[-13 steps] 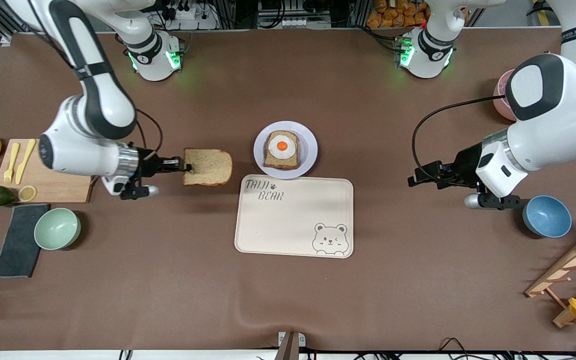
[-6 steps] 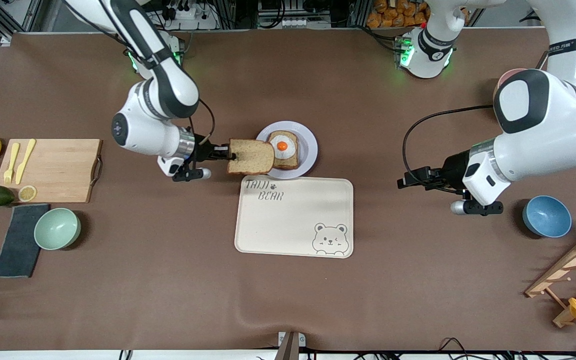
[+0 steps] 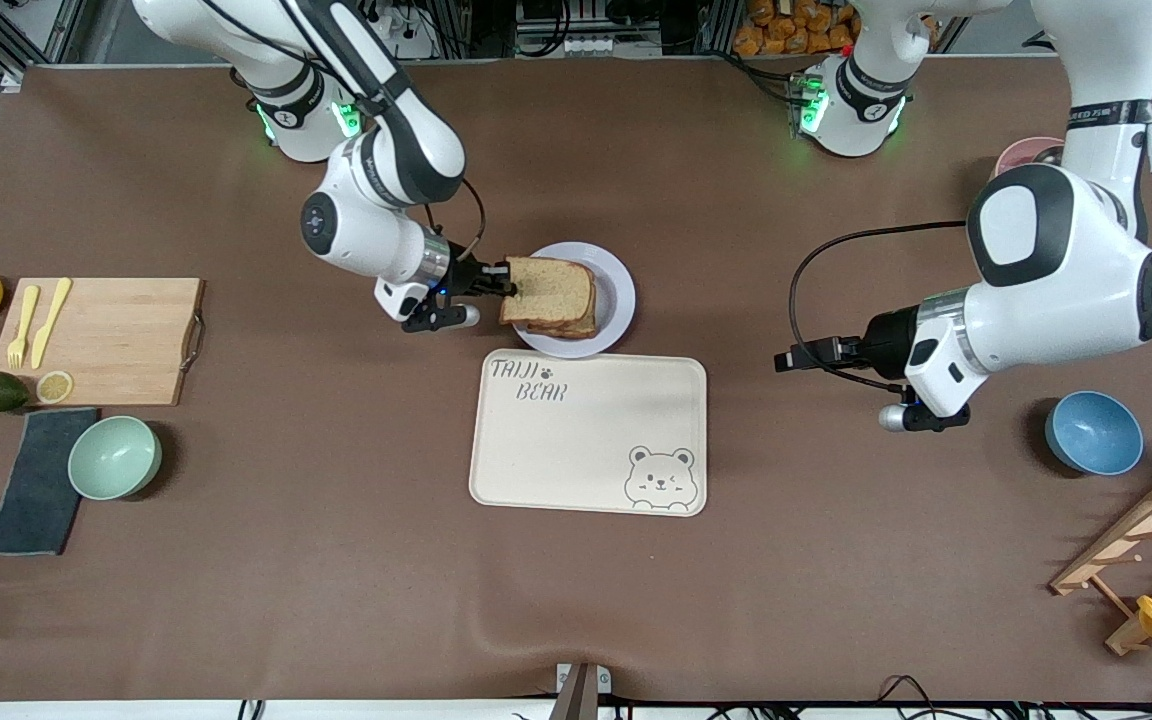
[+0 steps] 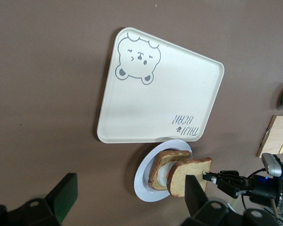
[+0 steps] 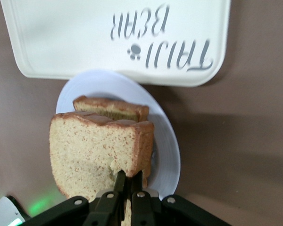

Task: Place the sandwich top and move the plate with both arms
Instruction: 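Lay the bread slice on the egg toast while the left gripper approaches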

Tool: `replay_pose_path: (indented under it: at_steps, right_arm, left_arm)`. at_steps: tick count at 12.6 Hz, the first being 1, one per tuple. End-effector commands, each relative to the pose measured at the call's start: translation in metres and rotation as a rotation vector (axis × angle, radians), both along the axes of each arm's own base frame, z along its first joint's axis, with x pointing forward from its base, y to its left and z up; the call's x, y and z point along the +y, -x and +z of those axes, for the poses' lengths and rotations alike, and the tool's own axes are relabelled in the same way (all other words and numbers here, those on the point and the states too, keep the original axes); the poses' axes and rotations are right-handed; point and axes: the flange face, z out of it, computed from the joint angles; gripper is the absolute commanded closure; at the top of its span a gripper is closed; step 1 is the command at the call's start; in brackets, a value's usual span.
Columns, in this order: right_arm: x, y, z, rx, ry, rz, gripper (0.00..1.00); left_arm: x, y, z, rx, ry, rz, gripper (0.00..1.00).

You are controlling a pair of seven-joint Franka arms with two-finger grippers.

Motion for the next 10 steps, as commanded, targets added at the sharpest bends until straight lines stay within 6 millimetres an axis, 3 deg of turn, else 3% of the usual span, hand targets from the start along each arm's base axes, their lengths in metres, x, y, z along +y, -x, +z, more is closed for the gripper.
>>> replay_pose_path:
  at_steps: [1, 3, 5, 9, 10]
  right_arm:
    - [0.011, 0.015, -0.008, -0.003, 0.007, -0.042, 1.00]
    - [0.014, 0.018, -0.012, -0.005, 0.010, -0.052, 1.00]
    - [0.026, 0.027, -0.019, -0.014, 0.007, -0.080, 1.00]
    - [0.029, 0.026, -0.024, -0.019, 0.012, -0.098, 1.00]
    - [0.029, 0.026, -0.025, -0.018, 0.013, -0.098, 0.95]
  left_arm:
    - [-0.012, 0.011, -0.015, 0.023, 0.054, -0.003, 0.00]
    - [-0.014, 0.026, -0.036, 0.023, 0.117, -0.007, 0.00]
    - [0.000, 0.039, -0.035, -0.020, 0.139, -0.052, 0.00]
    - [-0.004, 0.055, -0.053, -0.002, 0.165, -0.089, 0.00]
    - [-0.005, 0.059, -0.058, 0.001, 0.174, -0.097, 0.00]
